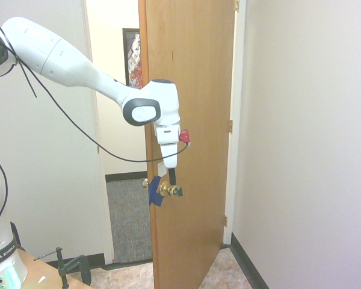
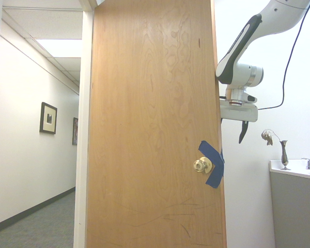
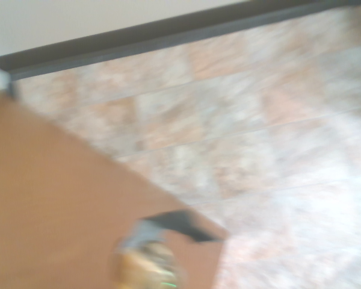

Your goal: Shut the door

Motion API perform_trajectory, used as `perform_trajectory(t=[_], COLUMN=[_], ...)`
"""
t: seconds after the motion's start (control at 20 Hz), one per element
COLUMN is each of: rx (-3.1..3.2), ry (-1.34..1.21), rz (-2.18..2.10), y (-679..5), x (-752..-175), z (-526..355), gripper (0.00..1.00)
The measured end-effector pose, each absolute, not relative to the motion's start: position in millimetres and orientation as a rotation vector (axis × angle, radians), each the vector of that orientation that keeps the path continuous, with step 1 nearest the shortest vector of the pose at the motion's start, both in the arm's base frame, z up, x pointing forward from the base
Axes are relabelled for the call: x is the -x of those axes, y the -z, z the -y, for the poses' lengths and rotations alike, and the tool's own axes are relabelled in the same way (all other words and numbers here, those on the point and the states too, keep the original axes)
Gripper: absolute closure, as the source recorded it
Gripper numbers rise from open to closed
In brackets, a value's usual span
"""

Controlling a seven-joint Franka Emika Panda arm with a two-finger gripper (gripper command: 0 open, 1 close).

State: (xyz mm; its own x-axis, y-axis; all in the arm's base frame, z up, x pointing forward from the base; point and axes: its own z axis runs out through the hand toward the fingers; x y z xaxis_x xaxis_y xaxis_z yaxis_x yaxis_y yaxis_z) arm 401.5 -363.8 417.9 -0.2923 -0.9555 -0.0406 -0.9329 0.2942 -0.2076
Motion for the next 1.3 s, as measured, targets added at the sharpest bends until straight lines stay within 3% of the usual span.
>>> perform_trajectory(t=[0.25, 0.4, 0.75, 1.05, 1.3], rx=[1.769, 1.863, 2.124, 2.167, 2.215], ry=[0.298, 0.333, 0.397, 0.485, 0.464], rz=[-2.264, -2.138, -1.880, -1.854, -1.798], y=[-416.6, -418.4, -374.0, -385.3, -423.6], x=[-419.7, -448.5, -574.5, -669.0, -714.8], z=[327.9, 262.8, 50.0, -1.9, -49.8], gripper=[0.00, 0.00, 0.00, 0.00, 0.00])
